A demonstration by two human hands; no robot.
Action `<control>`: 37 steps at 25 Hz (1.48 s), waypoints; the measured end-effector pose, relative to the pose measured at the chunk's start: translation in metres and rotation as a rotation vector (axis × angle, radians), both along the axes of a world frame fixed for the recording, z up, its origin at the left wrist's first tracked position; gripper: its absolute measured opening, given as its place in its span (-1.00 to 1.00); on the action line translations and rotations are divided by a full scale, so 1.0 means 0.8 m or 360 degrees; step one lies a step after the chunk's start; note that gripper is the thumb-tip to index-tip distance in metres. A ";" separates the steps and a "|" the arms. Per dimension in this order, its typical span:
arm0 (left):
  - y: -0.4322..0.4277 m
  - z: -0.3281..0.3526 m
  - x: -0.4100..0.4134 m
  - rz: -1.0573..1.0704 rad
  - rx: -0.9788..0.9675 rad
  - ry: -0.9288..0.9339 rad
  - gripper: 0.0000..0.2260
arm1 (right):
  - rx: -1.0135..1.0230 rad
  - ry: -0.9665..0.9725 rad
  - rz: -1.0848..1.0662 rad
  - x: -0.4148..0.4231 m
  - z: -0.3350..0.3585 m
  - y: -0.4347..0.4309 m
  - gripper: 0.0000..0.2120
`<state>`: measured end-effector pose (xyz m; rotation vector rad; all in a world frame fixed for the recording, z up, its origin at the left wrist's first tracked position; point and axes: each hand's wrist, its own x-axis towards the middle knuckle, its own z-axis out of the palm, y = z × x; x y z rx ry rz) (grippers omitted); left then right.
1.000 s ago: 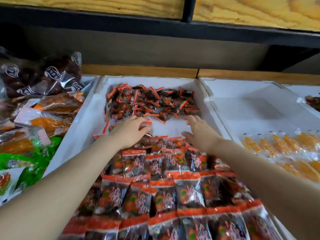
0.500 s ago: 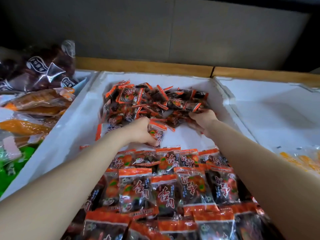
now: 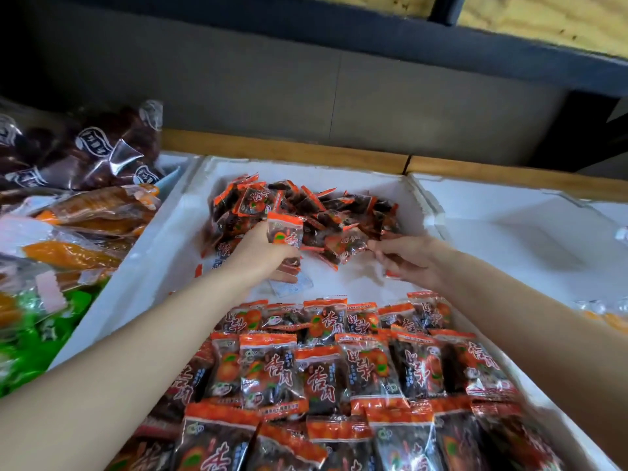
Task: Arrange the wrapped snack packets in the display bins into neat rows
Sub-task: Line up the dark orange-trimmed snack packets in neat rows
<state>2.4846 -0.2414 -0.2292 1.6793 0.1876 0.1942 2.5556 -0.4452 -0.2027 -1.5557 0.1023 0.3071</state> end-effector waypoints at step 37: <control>0.053 0.004 -0.119 0.0285 -0.0767 -0.0400 -0.93 | -0.1020 -0.1157 0.0202 -0.063 0.004 0.107 -0.86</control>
